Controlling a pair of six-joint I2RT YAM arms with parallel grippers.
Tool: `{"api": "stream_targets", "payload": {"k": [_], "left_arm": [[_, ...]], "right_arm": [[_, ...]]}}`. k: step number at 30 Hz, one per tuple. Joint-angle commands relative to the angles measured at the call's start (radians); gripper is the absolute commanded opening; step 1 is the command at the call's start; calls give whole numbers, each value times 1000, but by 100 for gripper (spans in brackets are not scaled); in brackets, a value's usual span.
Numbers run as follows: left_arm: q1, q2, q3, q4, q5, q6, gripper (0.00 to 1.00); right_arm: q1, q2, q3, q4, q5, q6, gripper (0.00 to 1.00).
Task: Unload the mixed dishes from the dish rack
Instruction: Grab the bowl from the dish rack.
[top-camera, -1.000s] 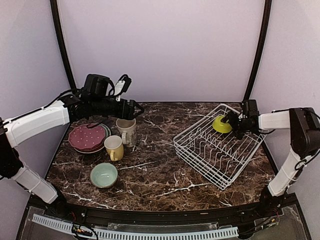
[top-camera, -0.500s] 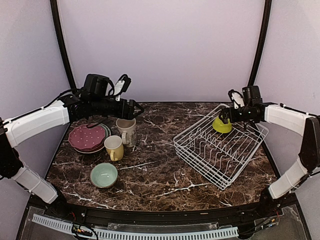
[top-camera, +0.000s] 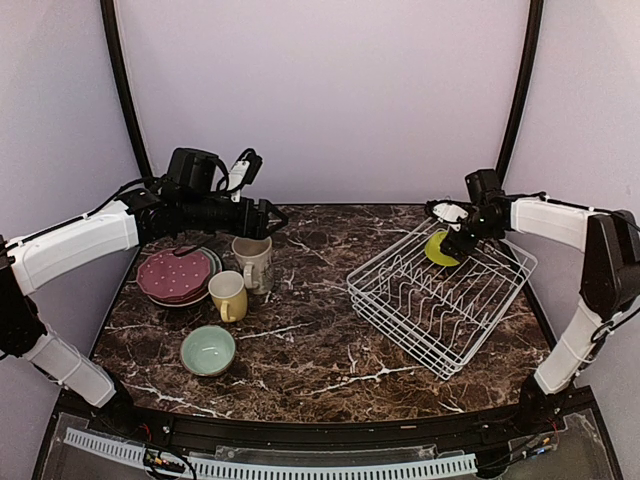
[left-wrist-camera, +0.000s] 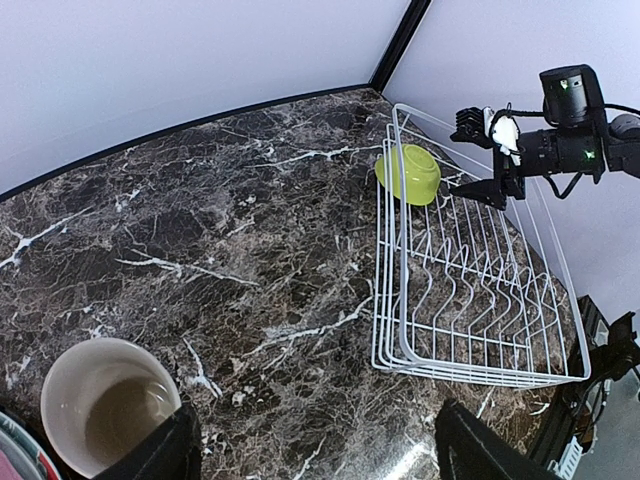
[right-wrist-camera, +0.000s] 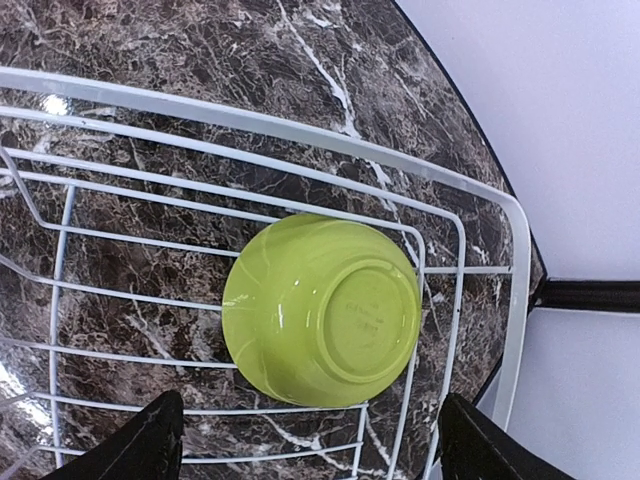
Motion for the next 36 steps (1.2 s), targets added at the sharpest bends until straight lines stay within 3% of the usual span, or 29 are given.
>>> {"api": "stream_targets", "payload": {"k": [1,12,19,30,36], "left_arm": [[6,-35,-11,6,7,-1,80],[9,-34,-10,4,5,0,80],[12,-29,-12,7,11,-5,80],[13,-31,-13,10,14,-8,80],[13,-34,-12,10,13,-8,80]], "right_arm": [[0,18,-22,96,2,-146,84],[6,124,-5,175,29,-247,87],[22,126,-98,286,66,-344,93],[67,207,-121,442,214,-331,96],[78,241,-93,434,279,-301,96]]}}
